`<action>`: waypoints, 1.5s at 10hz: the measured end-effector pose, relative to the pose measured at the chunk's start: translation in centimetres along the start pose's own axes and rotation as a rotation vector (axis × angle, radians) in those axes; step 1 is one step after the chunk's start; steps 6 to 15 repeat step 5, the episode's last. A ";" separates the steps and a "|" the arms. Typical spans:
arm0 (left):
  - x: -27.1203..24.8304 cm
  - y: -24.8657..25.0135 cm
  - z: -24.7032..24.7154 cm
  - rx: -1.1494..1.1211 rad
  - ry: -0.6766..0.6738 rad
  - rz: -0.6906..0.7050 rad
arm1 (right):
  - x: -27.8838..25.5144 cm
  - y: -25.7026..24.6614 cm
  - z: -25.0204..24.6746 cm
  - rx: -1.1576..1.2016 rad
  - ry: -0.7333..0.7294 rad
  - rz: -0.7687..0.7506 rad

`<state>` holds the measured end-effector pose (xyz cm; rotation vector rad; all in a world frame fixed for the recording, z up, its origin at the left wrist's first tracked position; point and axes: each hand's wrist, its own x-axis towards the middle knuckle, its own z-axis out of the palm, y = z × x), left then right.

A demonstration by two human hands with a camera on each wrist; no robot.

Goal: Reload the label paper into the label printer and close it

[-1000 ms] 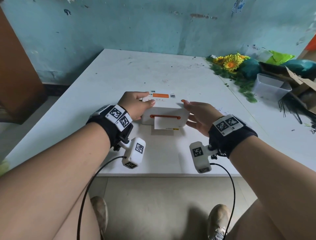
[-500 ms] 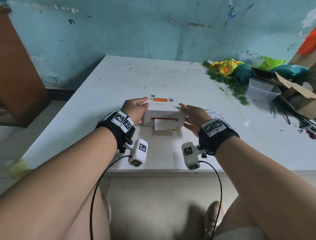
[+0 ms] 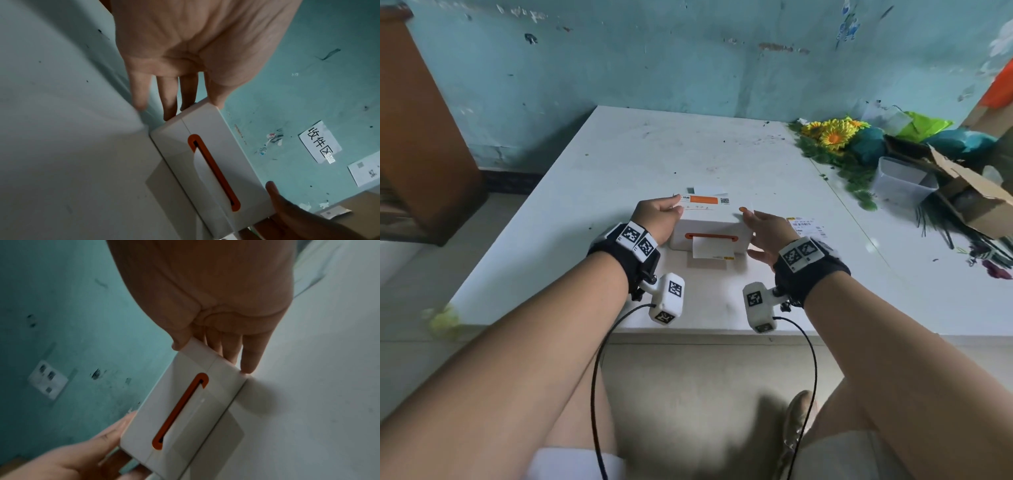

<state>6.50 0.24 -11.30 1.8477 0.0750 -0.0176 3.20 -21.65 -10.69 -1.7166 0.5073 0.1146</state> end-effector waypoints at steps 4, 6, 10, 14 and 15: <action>-0.7 4.9 -0.9 0.380 0.014 0.026 | -2.8 -2.5 2.0 -0.476 0.154 -0.048; -0.7 6.4 -1.4 0.441 0.142 0.136 | -3.2 -2.8 1.8 -0.483 0.323 0.021; -0.7 6.4 -1.4 0.441 0.142 0.136 | -3.2 -2.8 1.8 -0.483 0.323 0.021; -0.7 6.4 -1.4 0.441 0.142 0.136 | -3.2 -2.8 1.8 -0.483 0.323 0.021; -0.7 6.4 -1.4 0.441 0.142 0.136 | -3.2 -2.8 1.8 -0.483 0.323 0.021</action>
